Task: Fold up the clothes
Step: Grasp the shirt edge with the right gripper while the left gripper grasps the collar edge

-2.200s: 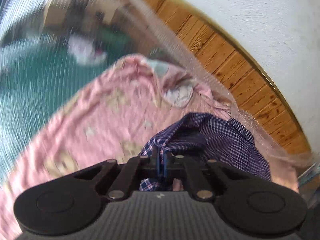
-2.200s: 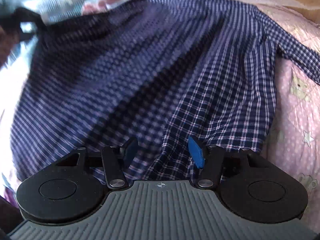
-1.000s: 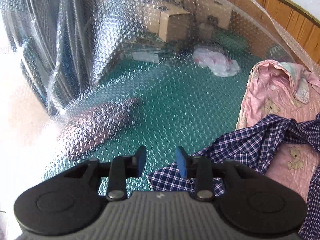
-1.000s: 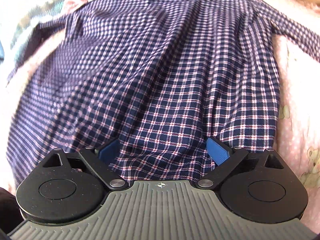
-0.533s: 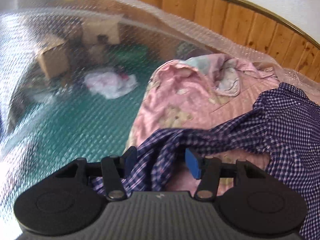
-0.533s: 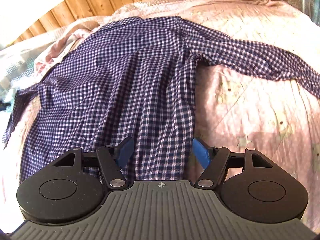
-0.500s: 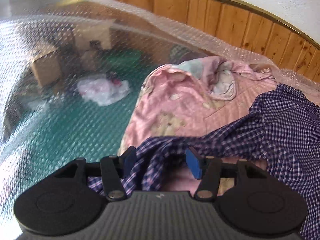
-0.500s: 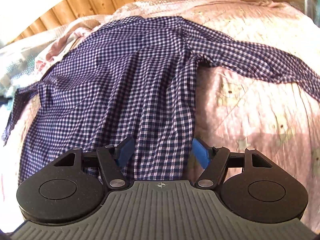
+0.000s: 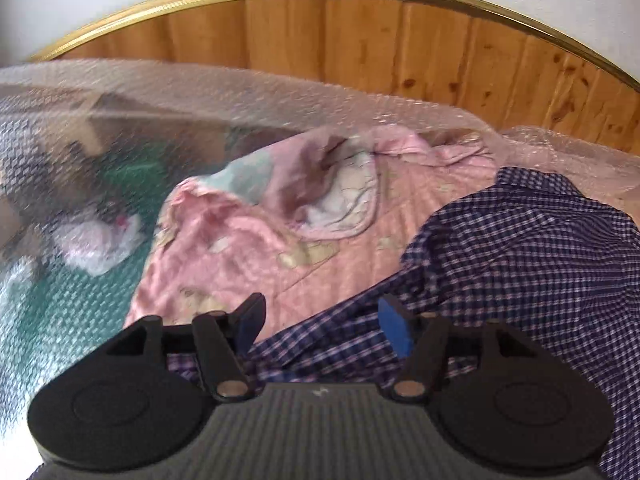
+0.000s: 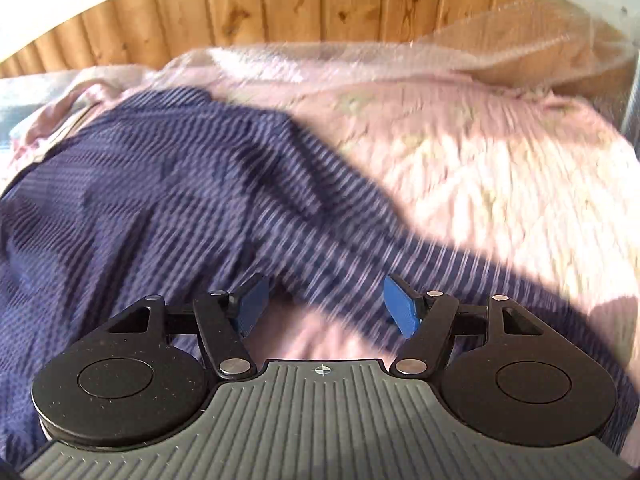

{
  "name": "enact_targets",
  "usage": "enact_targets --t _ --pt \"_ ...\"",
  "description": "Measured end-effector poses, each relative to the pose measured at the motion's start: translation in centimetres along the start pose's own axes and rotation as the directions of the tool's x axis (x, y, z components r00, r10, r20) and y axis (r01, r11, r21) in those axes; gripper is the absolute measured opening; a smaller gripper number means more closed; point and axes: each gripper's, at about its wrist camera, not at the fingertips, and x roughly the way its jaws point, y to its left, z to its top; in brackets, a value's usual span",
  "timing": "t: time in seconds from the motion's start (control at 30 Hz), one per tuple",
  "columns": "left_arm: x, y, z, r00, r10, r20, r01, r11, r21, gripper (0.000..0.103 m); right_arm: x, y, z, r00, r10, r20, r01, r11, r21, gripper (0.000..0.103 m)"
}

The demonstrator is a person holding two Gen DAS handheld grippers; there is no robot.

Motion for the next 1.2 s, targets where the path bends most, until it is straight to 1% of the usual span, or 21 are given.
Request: enact_targets --t 0.1,0.13,0.23,0.3,0.37,0.4,0.47,0.57,0.6,0.63,0.7,0.73,0.77,0.8,0.83,0.87,0.9,0.97,1.0,1.1,1.2 --pt "3.6 -3.7 1.5 1.000 0.002 -0.031 0.000 0.996 0.089 0.065 4.3 -1.3 4.6 0.997 0.048 0.058 -0.043 0.995 -0.086 0.079" --pt "5.0 -4.4 1.8 0.998 0.018 -0.052 -0.013 0.995 0.099 0.065 5.8 -1.3 6.0 0.995 0.070 0.067 -0.062 0.991 -0.118 0.079" --pt "8.5 -5.4 2.2 0.994 0.049 -0.094 -0.040 0.994 0.104 0.062 9.9 0.0 9.4 0.990 0.129 0.061 -0.113 0.970 -0.217 0.080" --pt "9.8 -5.1 2.4 0.994 0.032 -0.105 -0.024 0.997 0.078 0.058 12.1 0.8 11.0 0.985 0.165 0.048 -0.146 0.951 -0.271 0.081" --pt "11.1 -4.6 2.7 0.990 -0.018 -0.143 0.022 0.999 0.029 0.031 14.3 1.6 11.9 0.980 0.198 0.020 -0.183 0.937 -0.298 0.080" --pt "11.5 -4.5 2.7 0.987 -0.047 -0.154 0.049 0.999 0.010 0.007 15.1 1.8 12.1 0.976 0.216 0.002 -0.205 0.931 -0.301 0.077" --pt "11.8 -4.4 2.9 0.985 -0.090 -0.148 0.090 0.996 -0.009 0.002 16.8 2.2 12.5 0.967 0.251 -0.035 -0.249 0.919 -0.305 0.070" --pt "11.7 -4.6 3.2 0.981 -0.137 -0.139 0.137 0.991 -0.013 0.003 18.3 2.0 12.5 0.946 0.315 -0.074 -0.323 0.905 -0.278 0.063" --pt "11.5 -4.8 3.4 0.980 -0.152 -0.132 0.152 0.988 -0.006 0.007 18.5 1.8 12.4 0.942 0.327 -0.072 -0.334 0.904 -0.267 0.063" --pt "11.4 -4.9 3.5 0.978 -0.167 -0.125 0.168 0.986 0.001 0.019 18.6 1.6 12.4 0.940 0.335 -0.064 -0.340 0.905 -0.256 0.063" --pt "11.6 -5.7 3.7 0.977 -0.170 -0.129 0.178 0.983 0.047 0.030 18.7 1.2 12.5 0.940 0.339 -0.039 -0.339 0.913 -0.228 0.064" --pt "11.9 -6.3 3.8 0.978 -0.155 -0.137 0.167 0.982 0.085 0.029 18.8 1.0 12.6 0.940 0.340 -0.030 -0.338 0.915 -0.218 0.064" --pt "12.1 -6.8 3.9 0.981 -0.134 -0.138 0.150 0.982 0.116 0.023 18.9 1.0 12.7 0.937 0.348 -0.031 -0.346 0.914 -0.212 0.063" --pt "12.3 -7.1 4.2 0.985 -0.107 -0.132 0.126 0.982 0.139 0.003 19.1 1.1 12.8 0.933 0.358 -0.037 -0.358 0.911 -0.207 0.048" --pt "12.1 -7.1 4.8 0.990 -0.092 -0.106 0.107 0.984 0.144 0.001 19.2 1.2 12.8 0.934 0.355 -0.052 -0.357 0.910 -0.208 0.030" --pt "11.6 -6.5 5.6 0.995 -0.088 -0.056 0.094 0.989 0.113 0.001 19.3 1.4 12.9 0.936 0.345 -0.070 -0.352 0.912 -0.211 0.000" --pt "11.3 -5.9 6.6 0.997 -0.077 -0.018 0.078 0.995 0.063 0.001 19.1 1.4 13.0 0.939 0.340 -0.060 -0.345 0.915 -0.208 0.000" --pt "11.5 -4.5 8.5 0.999 -0.044 0.020 0.045 0.998 -0.048 0.001 18.4 0.8 13.3 0.942 0.335 -0.017 -0.332 0.926 -0.181 0.000" --pt "11.9 -4.3 9.3 1.000 -0.015 0.021 0.016 0.997 -0.069 0.001 18.2 0.5 13.5 0.942 0.335 -0.001 -0.332 0.931 -0.153 0.000" --pt "14.5 -5.8 9.6 0.995 0.074 -0.067 -0.073 0.997 0.008 0.002 18.6 0.9 13.4 0.947 0.321 -0.020 -0.320 0.933 -0.163 0.000" --pt "16.4 -6.6 8.7 0.971 0.185 -0.151 -0.178 0.982 0.057 0.003 19.2 1.4 13.3 0.952 0.304 -0.045 -0.307 0.934 -0.183 0.000"
